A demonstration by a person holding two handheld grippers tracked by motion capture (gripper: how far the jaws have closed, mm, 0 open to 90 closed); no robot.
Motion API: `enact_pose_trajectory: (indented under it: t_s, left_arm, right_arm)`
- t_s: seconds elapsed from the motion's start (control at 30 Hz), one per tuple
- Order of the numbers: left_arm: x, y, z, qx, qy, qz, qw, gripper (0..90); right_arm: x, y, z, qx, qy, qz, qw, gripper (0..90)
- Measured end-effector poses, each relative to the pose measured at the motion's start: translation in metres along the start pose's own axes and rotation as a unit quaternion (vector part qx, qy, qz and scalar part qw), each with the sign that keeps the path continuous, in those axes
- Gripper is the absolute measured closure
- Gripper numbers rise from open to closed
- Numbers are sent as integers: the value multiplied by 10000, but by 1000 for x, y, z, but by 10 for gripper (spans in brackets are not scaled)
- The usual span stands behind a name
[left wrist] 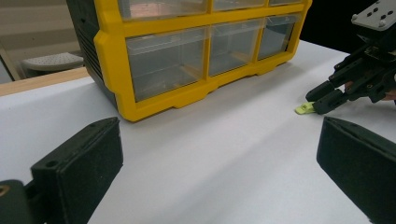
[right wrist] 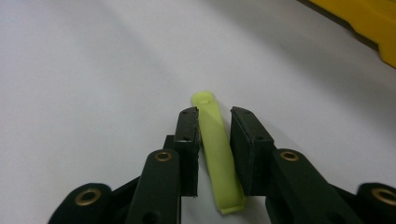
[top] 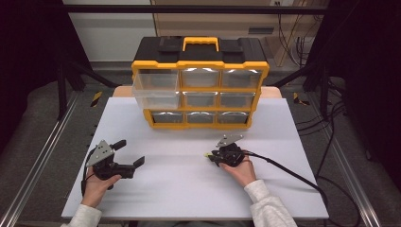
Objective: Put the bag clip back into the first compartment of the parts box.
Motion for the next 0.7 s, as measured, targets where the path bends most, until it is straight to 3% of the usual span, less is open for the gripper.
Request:
enact_pose_trajectory:
  t_s: [0.17, 0.7]
  left_arm:
    - [0, 0, 0, 1, 1, 1, 10000, 4]
    - [0, 0, 0, 7, 5, -11, 10000, 4]
  right_arm:
    - [0, 0, 0, -13, -25, 5, 10000, 771]
    - [0, -6, 4, 95, -41, 67, 9999, 777]
Point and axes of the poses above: each handheld gripper's, and its own axes: y roughly forward along the jaws, z roughly out of its top, x roughly to its right, the point moved 7 cm from there along y, roughly forward along the jaws, and after that the axes turned 6 degrees about -y, right-handed, at the moved point
